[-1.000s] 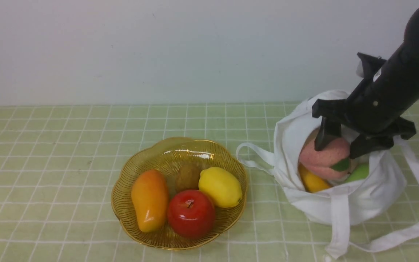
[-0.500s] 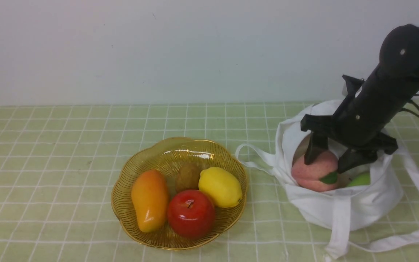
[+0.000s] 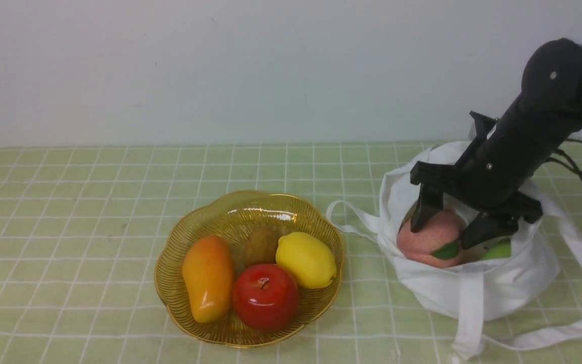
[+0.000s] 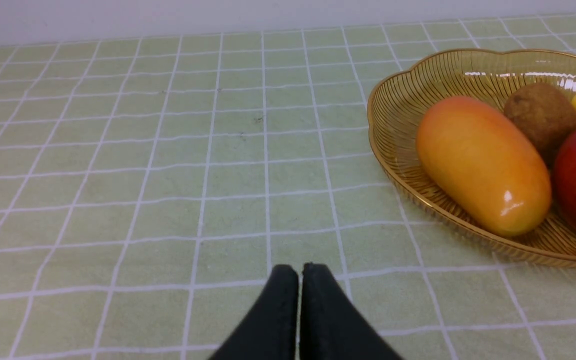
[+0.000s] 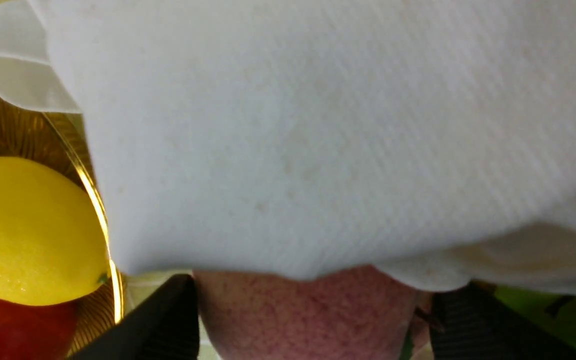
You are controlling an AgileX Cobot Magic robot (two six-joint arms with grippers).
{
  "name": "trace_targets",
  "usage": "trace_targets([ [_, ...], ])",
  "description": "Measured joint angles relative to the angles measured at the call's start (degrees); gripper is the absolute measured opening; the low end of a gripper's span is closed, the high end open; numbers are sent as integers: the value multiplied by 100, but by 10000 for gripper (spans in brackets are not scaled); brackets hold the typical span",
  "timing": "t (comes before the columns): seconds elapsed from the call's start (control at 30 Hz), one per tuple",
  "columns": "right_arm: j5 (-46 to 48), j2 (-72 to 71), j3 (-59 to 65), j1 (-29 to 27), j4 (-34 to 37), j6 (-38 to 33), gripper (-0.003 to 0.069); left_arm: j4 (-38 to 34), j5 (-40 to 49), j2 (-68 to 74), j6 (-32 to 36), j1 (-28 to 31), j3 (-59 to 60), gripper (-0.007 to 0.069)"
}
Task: Take the fruit out of the bag on the green coffee tablecloth and place them on the plate.
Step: 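Place the peach onto the plate with the right gripper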
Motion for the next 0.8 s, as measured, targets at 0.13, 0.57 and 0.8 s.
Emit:
trace_targets([
  [0.13,-70,0,0,0,87,0,571,0,0,0,0,0,0,-8],
  [0.57,-60,32,7,0,253,-220,450,0,0,0,0,0,0,-8],
  [0.8,-60,-733,18,0,258,-293,450,0,0,0,0,0,0,-8],
])
